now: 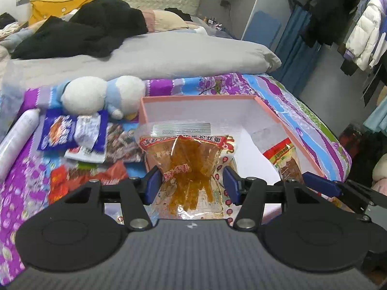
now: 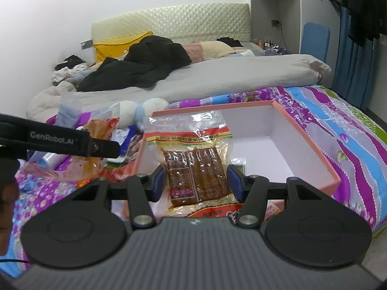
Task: Organize snacks
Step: 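Lower both packs into the pink box and open both tools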
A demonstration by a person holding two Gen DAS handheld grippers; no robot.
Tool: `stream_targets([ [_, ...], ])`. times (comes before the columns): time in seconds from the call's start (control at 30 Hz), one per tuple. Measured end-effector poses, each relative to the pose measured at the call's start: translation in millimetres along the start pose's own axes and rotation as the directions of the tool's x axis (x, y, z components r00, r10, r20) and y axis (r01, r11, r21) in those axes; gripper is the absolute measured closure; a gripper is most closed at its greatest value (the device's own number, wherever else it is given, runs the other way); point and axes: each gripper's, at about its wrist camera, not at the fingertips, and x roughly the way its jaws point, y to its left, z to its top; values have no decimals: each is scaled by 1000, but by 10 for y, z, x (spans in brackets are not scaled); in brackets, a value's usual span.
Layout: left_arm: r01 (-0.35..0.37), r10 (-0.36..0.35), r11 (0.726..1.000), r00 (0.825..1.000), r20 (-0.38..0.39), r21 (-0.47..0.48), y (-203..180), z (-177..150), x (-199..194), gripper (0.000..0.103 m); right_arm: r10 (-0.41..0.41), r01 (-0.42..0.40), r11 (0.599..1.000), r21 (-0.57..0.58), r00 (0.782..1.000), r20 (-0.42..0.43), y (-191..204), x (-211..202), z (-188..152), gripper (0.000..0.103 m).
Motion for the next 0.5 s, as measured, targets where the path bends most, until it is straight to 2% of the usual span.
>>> stream_targets([
  [0.3, 2, -1, 1000, 998, -60, 16, -128, 348, 782, 42, -6, 7, 1000, 27, 999, -52, -359, 627, 135, 46],
  [0.5, -13, 15, 1000, 995, -97, 16, -103, 410, 1078, 42, 15, -8, 998, 60, 993, -115, -468, 1024, 130, 45],
])
